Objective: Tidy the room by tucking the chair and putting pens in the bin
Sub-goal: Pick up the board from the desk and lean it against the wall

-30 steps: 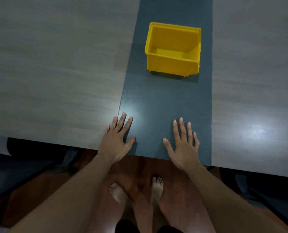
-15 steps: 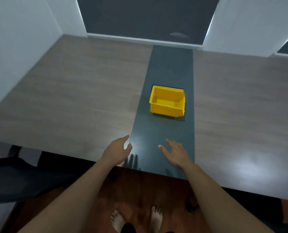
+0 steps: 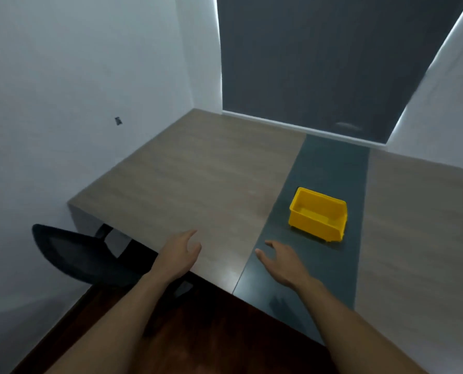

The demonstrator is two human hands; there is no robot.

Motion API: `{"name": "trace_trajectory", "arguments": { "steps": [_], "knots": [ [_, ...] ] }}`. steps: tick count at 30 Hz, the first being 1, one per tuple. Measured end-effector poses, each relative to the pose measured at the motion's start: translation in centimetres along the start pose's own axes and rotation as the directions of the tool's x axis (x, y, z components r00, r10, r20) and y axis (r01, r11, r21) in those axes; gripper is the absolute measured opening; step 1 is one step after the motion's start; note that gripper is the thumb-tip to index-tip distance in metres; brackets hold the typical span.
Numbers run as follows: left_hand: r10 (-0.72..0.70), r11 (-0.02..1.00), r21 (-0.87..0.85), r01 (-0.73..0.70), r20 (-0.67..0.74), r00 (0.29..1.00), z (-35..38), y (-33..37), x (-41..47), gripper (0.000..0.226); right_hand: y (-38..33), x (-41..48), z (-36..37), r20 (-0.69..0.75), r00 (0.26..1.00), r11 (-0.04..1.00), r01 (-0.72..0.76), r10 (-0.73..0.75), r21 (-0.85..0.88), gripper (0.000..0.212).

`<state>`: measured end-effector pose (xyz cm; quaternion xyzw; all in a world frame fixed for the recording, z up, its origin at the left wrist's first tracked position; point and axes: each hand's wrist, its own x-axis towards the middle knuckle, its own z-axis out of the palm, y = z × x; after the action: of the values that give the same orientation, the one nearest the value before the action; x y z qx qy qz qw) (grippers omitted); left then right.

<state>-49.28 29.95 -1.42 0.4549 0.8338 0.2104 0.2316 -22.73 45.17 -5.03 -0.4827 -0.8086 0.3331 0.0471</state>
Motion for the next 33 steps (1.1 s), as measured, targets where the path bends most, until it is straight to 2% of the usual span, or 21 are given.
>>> {"name": "trace_trajectory", "arguments": {
  "steps": [4, 7, 10, 15, 18, 22, 25, 26, 30, 33],
  "knots": [
    [-0.097, 0.993, -0.073, 0.089, -0.113, 0.989, -3.4, -4.3, -4.1, 0.06, -5.0, 0.9, 2.1, 0.074, 0.987, 0.99, 0.14, -0.139, -0.002, 0.07],
    [-0.192, 0.98, -0.099, 0.175, -0.203, 0.96, -5.6, -8.2, -8.0, 0.058, -9.3, 1.1, 4.2, 0.138, 0.961, 0.97, 0.244, -0.24, -0.009, 0.071],
    [-0.281, 0.959, -0.119, 0.257, -0.266, 0.922, -7.5, -12.2, -12.1, 0.057, -14.2, 0.8, 6.7, 0.208, 0.923, 0.945, 0.328, -0.324, 0.015, 0.079],
    [-0.434, 0.898, -0.238, 0.37, -0.343, 0.833, -10.6, -18.2, -18.8, 0.052, -22.7, -0.7, 11.4, 0.284, 0.855, 0.897, 0.44, -0.433, 0.043, 0.081],
    [-0.515, 0.854, -0.291, 0.431, -0.359, 0.778, -11.9, -21.8, -23.1, 0.053, -27.5, -2.9, 14.6, 0.321, 0.803, 0.854, 0.519, -0.502, 0.039, 0.071],
    [-0.584, 0.809, -0.35, 0.472, -0.389, 0.712, -14.3, -27.2, -28.8, 0.051, -33.3, -6.3, 19.4, 0.405, 0.748, 0.83, 0.556, -0.526, 0.052, 0.073],
    [-0.634, 0.771, -0.408, 0.49, -0.407, 0.658, -16.0, -31.6, -33.6, 0.052, -37.6, -9.3, 23.2, 0.451, 0.703, 0.809, 0.582, -0.551, 0.081, 0.09],
    [-0.648, 0.758, -0.431, 0.489, -0.411, 0.641, -16.5, -33.1, -35.3, 0.052, -39.0, -10.3, 24.5, 0.461, 0.689, 0.802, 0.591, -0.559, 0.089, 0.09],
    [-0.701, 0.712, -0.474, 0.519, -0.428, 0.571, -18.8, -39.1, -41.7, 0.052, -44.2, -13.4, 30.2, 0.483, 0.653, 0.771, 0.632, -0.584, 0.077, 0.066],
    [-0.729, 0.684, -0.502, 0.53, -0.447, 0.518, -20.1, -43.0, -46.1, 0.051, -47.8, -15.6, 34.3, 0.505, 0.623, 0.749, 0.659, -0.597, 0.073, 0.068]
  ]
}}
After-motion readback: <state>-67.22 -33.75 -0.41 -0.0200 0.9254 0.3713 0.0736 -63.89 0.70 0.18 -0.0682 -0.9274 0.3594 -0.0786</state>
